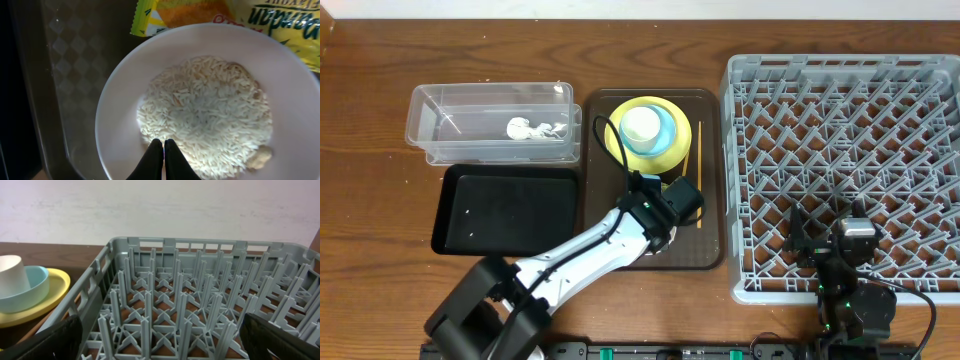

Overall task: Sort waste into correct bins and load items into the dishwasher rack
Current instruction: 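Move the left gripper back over the yellow cake wrapper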

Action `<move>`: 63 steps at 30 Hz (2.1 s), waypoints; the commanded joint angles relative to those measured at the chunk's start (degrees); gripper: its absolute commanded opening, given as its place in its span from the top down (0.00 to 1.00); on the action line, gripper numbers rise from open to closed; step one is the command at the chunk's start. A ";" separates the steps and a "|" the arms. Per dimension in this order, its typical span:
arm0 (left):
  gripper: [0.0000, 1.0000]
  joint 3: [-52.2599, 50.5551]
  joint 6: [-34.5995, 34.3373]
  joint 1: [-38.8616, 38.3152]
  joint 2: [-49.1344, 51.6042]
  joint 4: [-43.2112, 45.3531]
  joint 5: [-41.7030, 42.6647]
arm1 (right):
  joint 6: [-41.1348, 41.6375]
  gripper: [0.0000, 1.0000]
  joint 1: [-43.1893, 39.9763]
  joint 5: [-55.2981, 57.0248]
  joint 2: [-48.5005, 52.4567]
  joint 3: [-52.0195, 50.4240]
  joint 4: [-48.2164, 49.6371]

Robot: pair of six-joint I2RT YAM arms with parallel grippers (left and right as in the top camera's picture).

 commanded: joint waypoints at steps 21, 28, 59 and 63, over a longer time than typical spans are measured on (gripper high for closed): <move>0.93 0.24 5.05 12.04 3.67 -0.94 -2.45 | 0.59 0.01 -0.55 -0.39 -0.35 -0.09 -0.20; 0.93 0.24 5.88 16.52 3.67 -4.96 -2.47 | 0.59 0.01 -0.55 -0.39 -0.35 -0.09 -0.20; 0.71 11.89 -10.54 16.90 -12.83 -5.97 18.51 | 0.59 0.01 -0.55 -0.39 -0.37 -0.09 -0.20; 0.71 11.26 -21.35 14.45 -11.26 -5.51 18.47 | 0.59 0.01 -0.55 -0.39 -0.35 -0.09 -0.20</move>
